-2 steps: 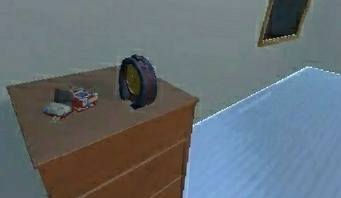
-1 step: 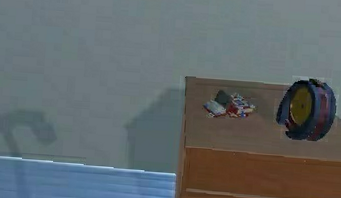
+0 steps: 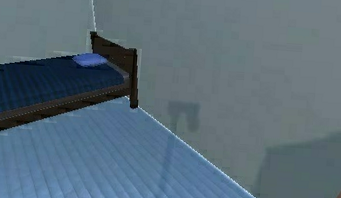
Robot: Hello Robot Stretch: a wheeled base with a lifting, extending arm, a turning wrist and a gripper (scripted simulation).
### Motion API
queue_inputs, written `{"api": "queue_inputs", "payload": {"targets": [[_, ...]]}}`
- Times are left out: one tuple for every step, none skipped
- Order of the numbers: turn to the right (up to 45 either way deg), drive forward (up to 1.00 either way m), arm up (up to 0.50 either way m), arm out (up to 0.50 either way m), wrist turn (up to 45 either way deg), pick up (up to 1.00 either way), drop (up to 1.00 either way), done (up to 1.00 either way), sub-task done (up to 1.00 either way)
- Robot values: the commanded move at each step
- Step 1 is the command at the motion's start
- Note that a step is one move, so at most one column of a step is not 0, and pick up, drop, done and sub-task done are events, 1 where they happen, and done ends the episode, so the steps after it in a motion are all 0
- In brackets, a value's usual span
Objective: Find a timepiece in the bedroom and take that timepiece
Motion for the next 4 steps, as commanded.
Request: {"api": "queue_inputs", "payload": {"targets": [[0.0,0.00,0.50,0.00,0.0,0.00,0.00,0.00,0.00],[0.0,0.00,0.38,0.00,0.0,0.00,0.00,0.00,0.00],[0.0,0.00,0.00,0.50,0.0,0.00,0.00,0.00,0.00],[0.0,0.00,0.00,0.00,45.0,0.00,0.00,0.00,0.00]]}}
